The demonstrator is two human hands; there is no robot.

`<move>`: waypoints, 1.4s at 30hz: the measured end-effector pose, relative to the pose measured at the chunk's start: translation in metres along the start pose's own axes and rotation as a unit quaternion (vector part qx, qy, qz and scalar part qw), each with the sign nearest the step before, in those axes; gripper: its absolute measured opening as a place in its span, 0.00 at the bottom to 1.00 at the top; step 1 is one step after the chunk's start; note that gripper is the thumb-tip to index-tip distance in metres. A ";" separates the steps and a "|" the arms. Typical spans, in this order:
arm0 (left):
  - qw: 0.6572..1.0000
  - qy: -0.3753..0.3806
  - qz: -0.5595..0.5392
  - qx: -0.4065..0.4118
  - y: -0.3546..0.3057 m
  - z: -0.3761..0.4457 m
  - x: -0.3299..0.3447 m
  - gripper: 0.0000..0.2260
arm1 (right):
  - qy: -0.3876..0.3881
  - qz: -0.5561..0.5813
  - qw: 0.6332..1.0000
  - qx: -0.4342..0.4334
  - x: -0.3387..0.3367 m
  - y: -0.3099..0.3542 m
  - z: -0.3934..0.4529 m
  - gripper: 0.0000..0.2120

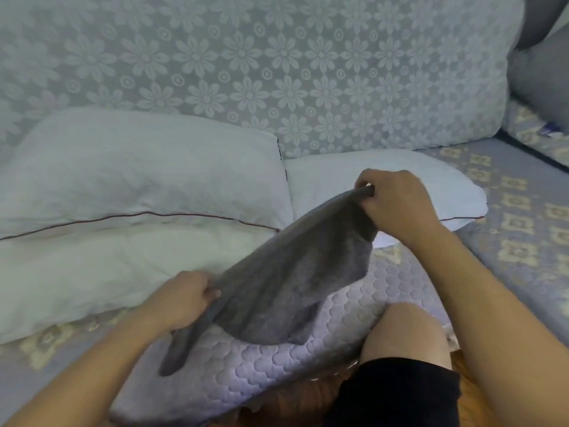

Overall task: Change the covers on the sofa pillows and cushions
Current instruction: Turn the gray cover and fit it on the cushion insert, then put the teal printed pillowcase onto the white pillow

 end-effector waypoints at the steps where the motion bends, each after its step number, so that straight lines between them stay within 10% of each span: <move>1: 0.999 -0.046 -0.015 -0.016 -0.003 0.001 -0.024 0.15 | -0.018 0.020 0.999 0.039 -0.018 -0.011 0.005 0.06; 6: 0.953 -0.275 -0.093 0.082 -0.102 -0.009 -0.170 0.16 | -0.035 -0.037 0.991 0.123 -0.127 -0.085 0.022 0.11; 10: 0.930 -0.326 -0.154 0.076 -0.177 -0.001 -0.240 0.13 | 0.215 -0.094 0.955 0.183 -0.184 -0.125 0.015 0.15; 14: 0.912 -0.171 -0.346 0.141 -0.275 0.006 -0.233 0.08 | -0.059 0.134 0.970 0.196 -0.200 -0.147 -0.017 0.12; 17: 0.884 -0.007 -0.390 0.259 -0.361 0.000 -0.196 0.08 | 0.048 0.406 0.911 0.046 -0.179 -0.115 -0.058 0.18; 21: 0.877 0.055 -0.267 0.396 -0.461 0.010 -0.138 0.10 | -0.079 0.335 0.937 0.053 -0.149 -0.149 -0.084 0.24; 24: 0.869 0.139 -0.173 0.443 -0.504 0.030 -0.104 0.18 | -0.264 0.372 0.854 0.252 -0.141 -0.221 -0.097 0.07; 30: 0.910 0.037 -0.092 0.404 -0.524 0.068 -0.073 0.25 | -0.434 0.134 0.815 0.359 -0.184 -0.346 -0.153 0.11; 34: 0.925 0.076 -0.064 0.367 -0.509 0.085 -0.058 0.23 | -0.265 0.158 0.918 0.250 -0.149 -0.395 -0.188 0.18; 36: 0.932 0.087 -0.038 0.351 -0.492 0.093 -0.048 0.22 | -0.102 0.148 0.948 0.262 -0.102 -0.416 -0.192 0.39; 37: 0.936 0.088 -0.024 0.341 -0.480 0.096 -0.042 0.23 | 0.051 0.139 0.899 0.412 -0.085 -0.412 -0.183 0.27; 39: 0.944 0.087 0.001 0.318 -0.452 0.102 -0.030 0.23 | 0.208 0.110 0.865 0.443 -0.051 -0.375 -0.157 0.09; 42: 0.958 0.088 -0.018 0.271 -0.390 0.103 -0.021 0.21 | 0.318 0.112 0.882 0.329 -0.015 -0.282 -0.109 0.18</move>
Point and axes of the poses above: each hand's wrist, its own z-axis towards the middle knuckle, its own x-axis out of the palm, y = z × x, the point moved 1 cm from there along z, towards the middle knuckle, and after that the axes turned 10 degrees about y, right-handed, at the moved point
